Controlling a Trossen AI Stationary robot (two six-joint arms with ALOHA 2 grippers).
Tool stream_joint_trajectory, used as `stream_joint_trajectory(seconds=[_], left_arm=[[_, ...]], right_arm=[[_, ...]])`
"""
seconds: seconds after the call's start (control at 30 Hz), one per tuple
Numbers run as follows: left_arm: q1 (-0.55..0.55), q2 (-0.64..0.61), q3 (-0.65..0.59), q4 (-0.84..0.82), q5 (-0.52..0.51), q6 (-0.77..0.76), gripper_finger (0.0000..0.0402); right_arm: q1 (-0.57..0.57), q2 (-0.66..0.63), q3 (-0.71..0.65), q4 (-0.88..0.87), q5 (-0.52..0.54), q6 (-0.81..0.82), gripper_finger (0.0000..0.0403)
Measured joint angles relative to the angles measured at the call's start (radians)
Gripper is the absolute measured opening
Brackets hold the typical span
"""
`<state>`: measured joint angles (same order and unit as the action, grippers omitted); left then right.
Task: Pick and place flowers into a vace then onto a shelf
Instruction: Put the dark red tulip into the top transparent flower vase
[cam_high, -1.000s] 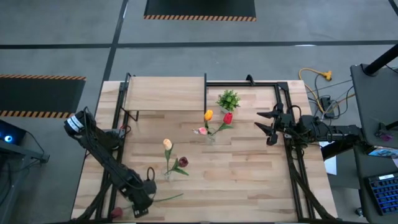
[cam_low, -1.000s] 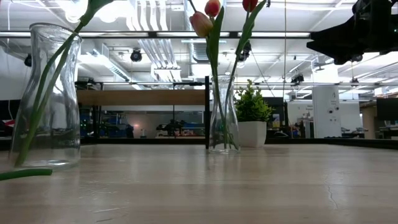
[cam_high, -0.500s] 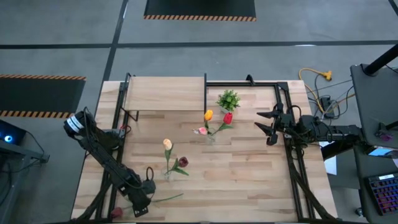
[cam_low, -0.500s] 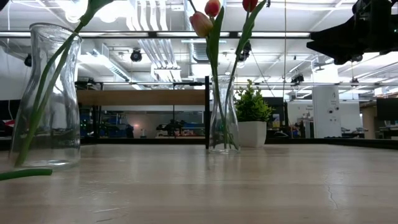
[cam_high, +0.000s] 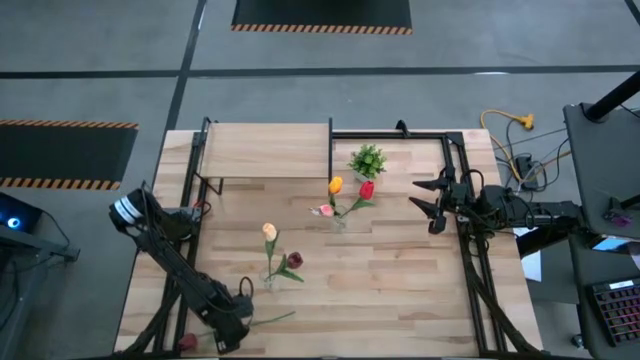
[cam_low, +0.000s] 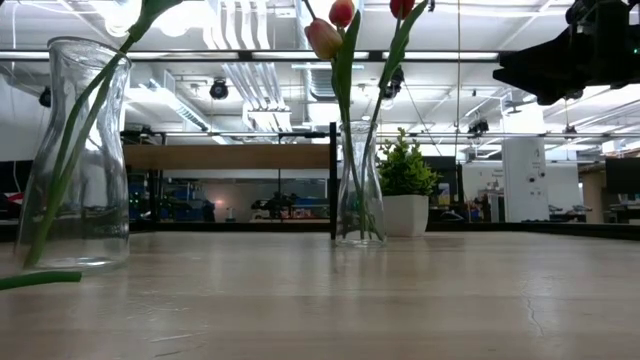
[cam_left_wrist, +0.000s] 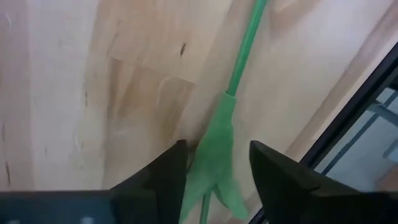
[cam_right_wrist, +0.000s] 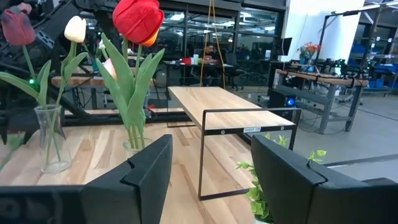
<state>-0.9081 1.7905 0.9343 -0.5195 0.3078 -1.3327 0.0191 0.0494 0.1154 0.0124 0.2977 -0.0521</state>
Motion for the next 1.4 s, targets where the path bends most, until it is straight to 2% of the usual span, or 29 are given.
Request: stream_joint_trajectory(seconds=[0.1, 0.2, 0.27, 0.37, 0.63, 0.83, 0.93, 1.17, 1.3, 1.4], left_arm=[[-0.001, -0.020, 0.005, -0.001, 0.009, 0.012, 0.0104], [-0.001, -0.062, 0.004, -0.015, 0.016, 0.012, 0.0034], [-0.001, -0.095, 0.003, -0.041, 0.008, 0.011, 0.0012], [-0.003, -0.153, -0.004, -0.115, -0.012, 0.007, 0.0009], [0.015, -0.306, 0.002, -0.130, -0.028, -0.016, 0.0001], [0.040, -0.392, 0.055, -0.127, -0.042, -0.012, 0.0001], [0.045, -0.426, 0.103, -0.130, -0.146, 0.047, 0.0000], [0.045, -0.448, 0.291, -0.155, -0.457, 0.347, 0.0000], [0.044, -0.431, 0.425, -0.151, -0.615, 0.634, 0.0000], [0.043, -0.398, 0.530, -0.153, -0.677, 0.860, 0.0000]], right_arm=[[0.000, 0.000, 0.000, 0.000, 0.000, 0.000, 0.0210], [0.000, 0.000, 0.000, 0.000, 0.000, 0.000, 0.0210], [0.000, 0.000, 0.000, 0.000, 0.000, 0.000, 0.0210], [0.000, 0.000, 0.000, 0.000, 0.000, 0.000, 0.0210], [0.000, 0.000, 0.002, 0.002, 0.000, 0.023, 0.0210], [0.000, 0.000, 0.002, 0.006, -0.007, 0.026, 0.0210], [0.000, 0.000, 0.002, 0.019, -0.008, 0.039, 0.0210], [0.000, 0.000, 0.019, 0.032, -0.012, 0.068, 0.0210], [0.000, 0.000, 0.031, 0.031, -0.014, 0.113, 0.0210], [0.000, 0.000, 0.036, 0.028, -0.014, 0.152, 0.0210]])
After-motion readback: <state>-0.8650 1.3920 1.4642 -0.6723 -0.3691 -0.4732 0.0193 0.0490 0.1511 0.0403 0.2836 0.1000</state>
